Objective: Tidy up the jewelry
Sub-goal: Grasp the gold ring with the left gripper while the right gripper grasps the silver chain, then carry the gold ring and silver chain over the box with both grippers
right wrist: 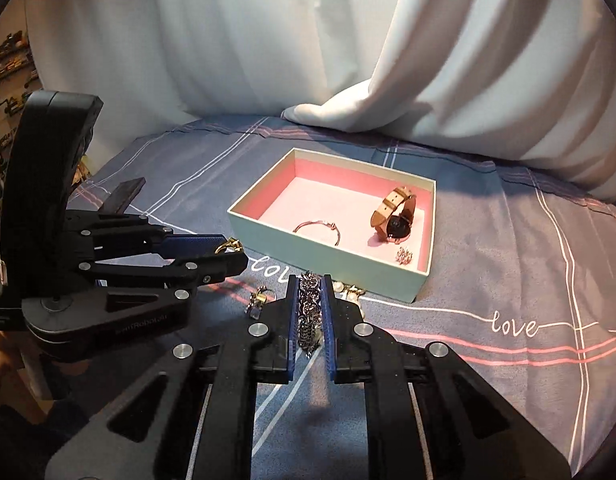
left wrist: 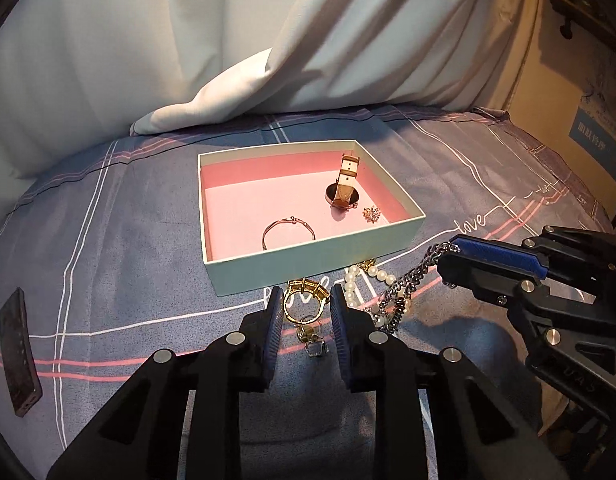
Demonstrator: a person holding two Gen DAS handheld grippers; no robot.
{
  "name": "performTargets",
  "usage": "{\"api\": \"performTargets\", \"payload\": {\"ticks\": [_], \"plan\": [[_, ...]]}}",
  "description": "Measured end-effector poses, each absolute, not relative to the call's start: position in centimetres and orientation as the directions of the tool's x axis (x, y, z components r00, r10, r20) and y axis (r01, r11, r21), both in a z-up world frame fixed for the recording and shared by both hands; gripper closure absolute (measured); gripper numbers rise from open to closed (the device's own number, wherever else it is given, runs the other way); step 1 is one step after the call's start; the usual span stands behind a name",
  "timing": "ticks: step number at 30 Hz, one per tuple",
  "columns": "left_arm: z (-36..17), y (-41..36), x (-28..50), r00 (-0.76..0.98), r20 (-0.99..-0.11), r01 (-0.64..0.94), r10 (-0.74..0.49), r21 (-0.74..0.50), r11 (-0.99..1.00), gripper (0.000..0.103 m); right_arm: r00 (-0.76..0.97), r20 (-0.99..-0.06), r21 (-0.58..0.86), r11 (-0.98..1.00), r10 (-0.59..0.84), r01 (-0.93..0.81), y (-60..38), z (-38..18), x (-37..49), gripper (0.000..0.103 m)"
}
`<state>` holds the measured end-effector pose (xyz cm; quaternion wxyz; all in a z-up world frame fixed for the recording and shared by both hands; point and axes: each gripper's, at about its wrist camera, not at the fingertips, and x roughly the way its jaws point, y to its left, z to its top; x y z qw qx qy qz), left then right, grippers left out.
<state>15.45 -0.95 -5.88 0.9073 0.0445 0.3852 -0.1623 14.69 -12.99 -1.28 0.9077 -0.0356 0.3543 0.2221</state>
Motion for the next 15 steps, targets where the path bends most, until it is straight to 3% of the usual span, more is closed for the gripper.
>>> {"api": "performTargets", "payload": {"ticks": [15], "plan": [[-0.7, -2.5, 17.3, 0.699, -0.658, 0.332, -0.28, -0.048, 0.942, 0.079, 0.758, -0.554, -0.016, 0.906, 0.345, -0.423, -13.7, 5.8, 16.2, 0.091]]}}
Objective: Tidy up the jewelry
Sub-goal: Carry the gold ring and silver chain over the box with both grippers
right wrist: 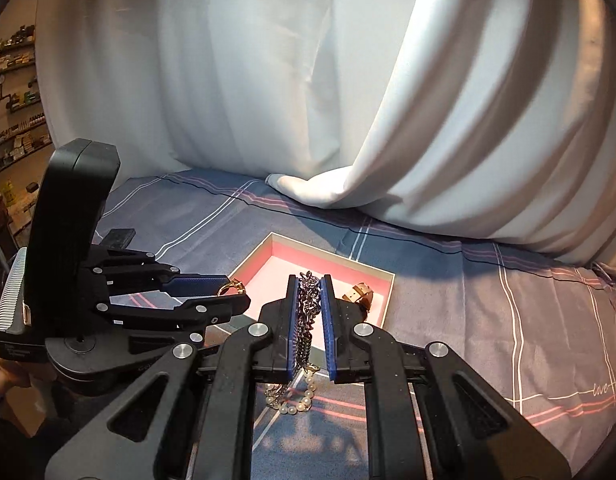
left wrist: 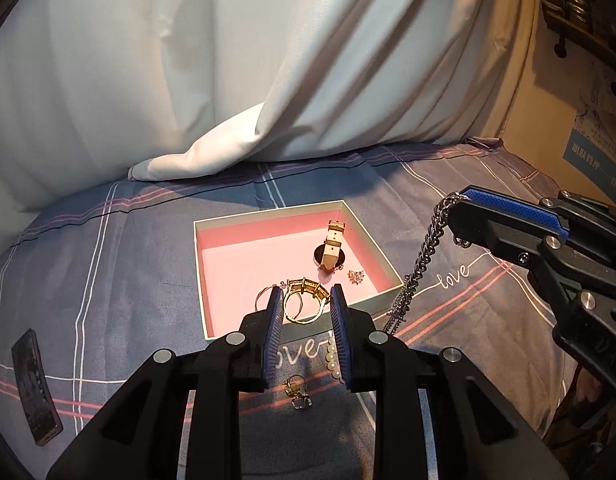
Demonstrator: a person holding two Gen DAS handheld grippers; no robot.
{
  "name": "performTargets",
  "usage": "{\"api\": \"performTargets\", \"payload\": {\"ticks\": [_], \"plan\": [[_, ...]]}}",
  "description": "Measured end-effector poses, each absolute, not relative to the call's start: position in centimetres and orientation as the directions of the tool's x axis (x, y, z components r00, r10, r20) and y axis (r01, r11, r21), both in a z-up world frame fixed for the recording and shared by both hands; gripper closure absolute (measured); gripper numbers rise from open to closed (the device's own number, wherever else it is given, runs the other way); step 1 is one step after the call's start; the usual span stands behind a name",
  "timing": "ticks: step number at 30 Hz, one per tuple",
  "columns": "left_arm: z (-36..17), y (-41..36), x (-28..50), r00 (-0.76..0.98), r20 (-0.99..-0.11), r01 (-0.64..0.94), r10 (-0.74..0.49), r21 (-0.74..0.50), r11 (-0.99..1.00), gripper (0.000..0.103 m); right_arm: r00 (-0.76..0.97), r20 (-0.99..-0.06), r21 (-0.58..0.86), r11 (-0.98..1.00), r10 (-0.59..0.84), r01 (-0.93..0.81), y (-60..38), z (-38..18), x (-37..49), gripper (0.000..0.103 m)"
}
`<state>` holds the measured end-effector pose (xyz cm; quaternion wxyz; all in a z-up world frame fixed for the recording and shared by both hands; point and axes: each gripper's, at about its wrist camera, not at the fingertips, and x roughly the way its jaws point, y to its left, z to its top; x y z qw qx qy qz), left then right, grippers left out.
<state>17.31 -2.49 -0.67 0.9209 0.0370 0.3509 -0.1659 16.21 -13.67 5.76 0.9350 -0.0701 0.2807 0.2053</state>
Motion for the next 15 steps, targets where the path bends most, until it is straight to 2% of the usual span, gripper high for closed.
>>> {"api": "performTargets", "payload": {"ticks": [15], "plan": [[3.9, -3.0, 21.1, 0.746, -0.609, 0.29, -0.271, -0.07, 0.954, 0.079, 0.807, -0.496, -0.069, 0.912, 0.32, -0.405, -12.7, 9.8, 20.3, 0.091]]}}
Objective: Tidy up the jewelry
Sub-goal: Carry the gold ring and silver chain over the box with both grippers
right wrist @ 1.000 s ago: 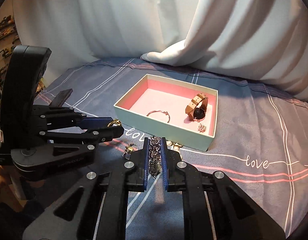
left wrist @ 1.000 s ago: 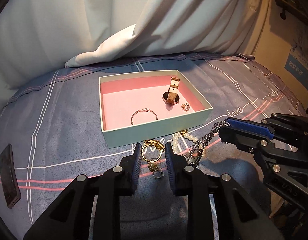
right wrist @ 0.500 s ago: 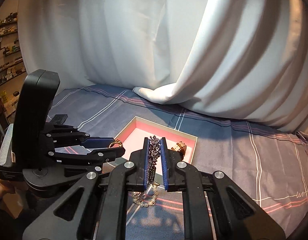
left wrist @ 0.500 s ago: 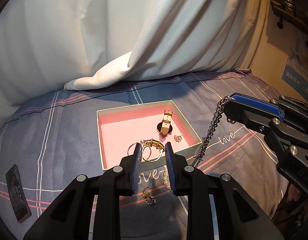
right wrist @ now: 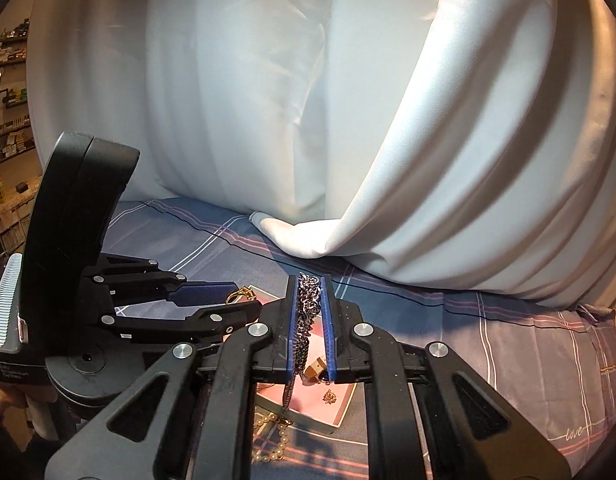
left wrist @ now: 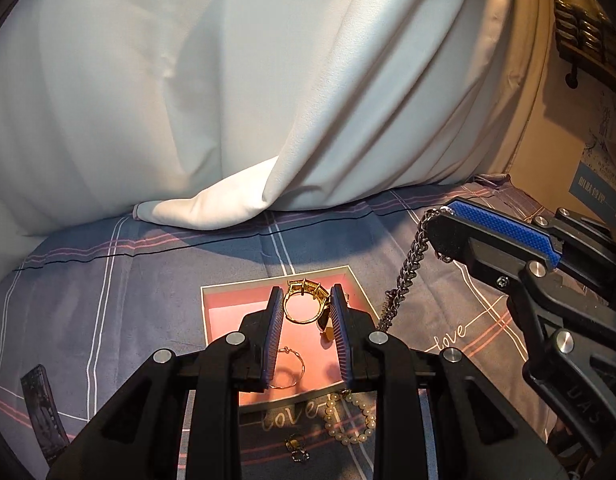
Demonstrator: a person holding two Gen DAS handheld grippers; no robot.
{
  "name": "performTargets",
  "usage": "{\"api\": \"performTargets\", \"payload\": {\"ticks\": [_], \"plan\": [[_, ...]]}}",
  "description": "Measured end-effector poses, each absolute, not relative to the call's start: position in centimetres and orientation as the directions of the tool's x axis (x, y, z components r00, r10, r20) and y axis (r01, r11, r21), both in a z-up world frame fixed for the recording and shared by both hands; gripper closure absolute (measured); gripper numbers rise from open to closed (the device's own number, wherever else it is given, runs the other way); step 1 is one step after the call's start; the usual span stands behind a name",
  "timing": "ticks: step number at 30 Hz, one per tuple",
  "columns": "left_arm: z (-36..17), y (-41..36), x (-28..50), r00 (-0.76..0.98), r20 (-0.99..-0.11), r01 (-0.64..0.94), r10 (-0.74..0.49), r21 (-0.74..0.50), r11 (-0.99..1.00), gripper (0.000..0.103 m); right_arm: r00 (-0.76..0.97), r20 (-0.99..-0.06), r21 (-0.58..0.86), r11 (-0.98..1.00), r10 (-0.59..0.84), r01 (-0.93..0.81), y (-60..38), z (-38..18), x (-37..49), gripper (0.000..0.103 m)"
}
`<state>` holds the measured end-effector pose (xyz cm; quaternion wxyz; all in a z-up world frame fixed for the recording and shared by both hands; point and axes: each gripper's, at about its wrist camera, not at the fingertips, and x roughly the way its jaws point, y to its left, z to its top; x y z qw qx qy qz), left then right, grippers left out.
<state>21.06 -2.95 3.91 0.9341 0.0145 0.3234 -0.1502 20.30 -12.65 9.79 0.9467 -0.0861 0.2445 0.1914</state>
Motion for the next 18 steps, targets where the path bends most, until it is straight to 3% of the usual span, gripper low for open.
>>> {"api": "performTargets", "payload": {"ticks": [8, 18], "plan": [[4.1, -2.8, 22.7, 0.743, -0.619, 0.266, -0.254, -0.075, 0.961, 0.079, 0.813, -0.492, -0.068, 0.917, 0.312, -0.393, -12.3, 10.0, 22.3, 0.091], [3.0, -2.7, 24.7, 0.727, -0.643, 0.243, -0.24, -0.085, 0.966, 0.079, 0.779, -0.554, -0.031, 0.927, 0.295, -0.373, -12.7, 7.7, 24.8, 0.091]]}}
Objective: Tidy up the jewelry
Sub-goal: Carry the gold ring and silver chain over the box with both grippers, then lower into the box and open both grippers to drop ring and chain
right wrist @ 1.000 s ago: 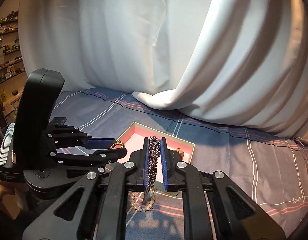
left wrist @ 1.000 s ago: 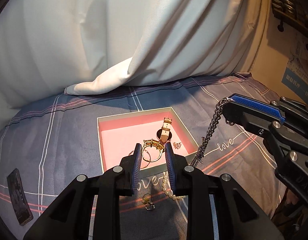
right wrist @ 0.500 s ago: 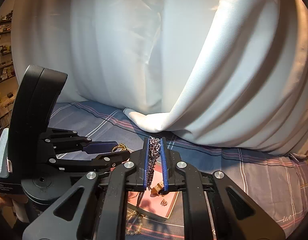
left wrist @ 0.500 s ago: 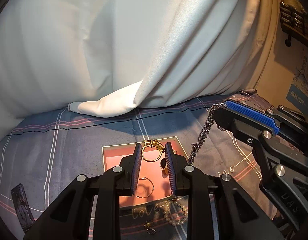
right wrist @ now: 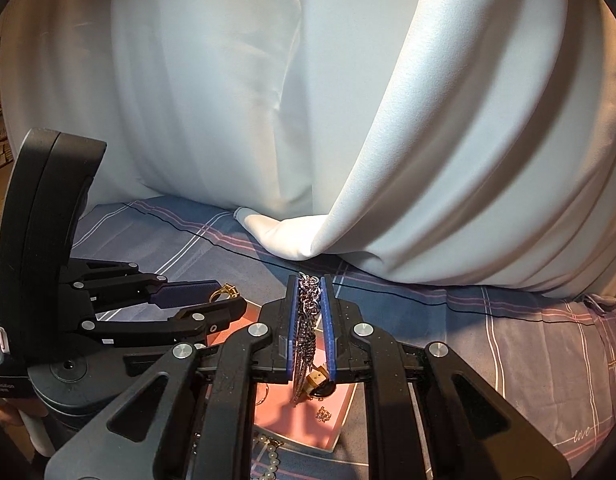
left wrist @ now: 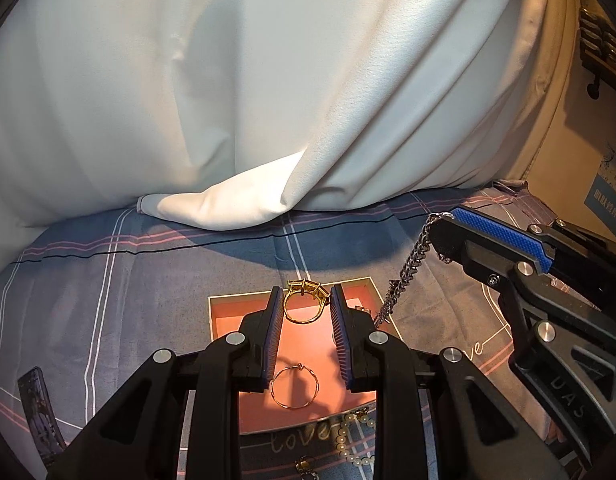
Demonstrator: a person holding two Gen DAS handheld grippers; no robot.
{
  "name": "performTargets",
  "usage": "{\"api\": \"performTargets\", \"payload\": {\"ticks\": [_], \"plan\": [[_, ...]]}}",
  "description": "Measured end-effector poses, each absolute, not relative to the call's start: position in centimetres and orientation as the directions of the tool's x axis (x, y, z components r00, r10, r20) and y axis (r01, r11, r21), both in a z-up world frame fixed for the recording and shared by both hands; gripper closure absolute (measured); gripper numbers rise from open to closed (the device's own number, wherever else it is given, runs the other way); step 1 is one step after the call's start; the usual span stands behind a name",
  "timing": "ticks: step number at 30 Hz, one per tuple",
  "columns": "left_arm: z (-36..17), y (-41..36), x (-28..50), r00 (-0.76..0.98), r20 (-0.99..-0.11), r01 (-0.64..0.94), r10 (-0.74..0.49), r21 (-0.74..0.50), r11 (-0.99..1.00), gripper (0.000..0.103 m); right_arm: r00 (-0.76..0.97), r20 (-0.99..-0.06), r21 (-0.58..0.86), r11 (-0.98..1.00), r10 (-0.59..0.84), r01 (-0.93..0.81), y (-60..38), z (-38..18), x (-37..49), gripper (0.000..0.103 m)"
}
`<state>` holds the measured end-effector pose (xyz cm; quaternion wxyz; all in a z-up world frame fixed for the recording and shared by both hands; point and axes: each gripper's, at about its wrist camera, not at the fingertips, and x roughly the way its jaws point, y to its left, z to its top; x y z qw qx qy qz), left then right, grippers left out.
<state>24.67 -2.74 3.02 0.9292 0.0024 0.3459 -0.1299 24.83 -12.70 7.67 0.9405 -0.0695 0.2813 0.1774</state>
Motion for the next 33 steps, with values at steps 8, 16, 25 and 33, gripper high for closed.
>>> {"api": "performTargets", "payload": {"ticks": [8, 16, 25, 33], "plan": [[0.8, -2.6, 26.1, 0.697, -0.682, 0.228, -0.222, -0.082, 0.97, 0.079, 0.741, -0.606, -0.019, 0.926, 0.29, -0.377, -12.6, 5.1, 25.9, 0.091], [-2.1, -2.7, 27.4, 0.652, -0.731, 0.209, -0.201, -0.082, 0.974, 0.079, 0.685, -0.669, -0.01, 0.918, 0.288, -0.397, -11.8, 1.7, 26.8, 0.091], [-5.1, -3.0, 29.0, 0.584, -0.792, 0.183, -0.175, -0.081, 0.98, 0.079, 0.609, -0.748, -0.014, 0.91, 0.266, -0.414, -11.2, -2.3, 27.4, 0.091], [-6.4, -2.8, 29.6, 0.556, -0.815, 0.165, -0.166, -0.087, 0.982, 0.079, 0.582, -0.775, -0.02, 0.911, 0.246, -0.413, -11.2, -3.9, 27.6, 0.091]]}}
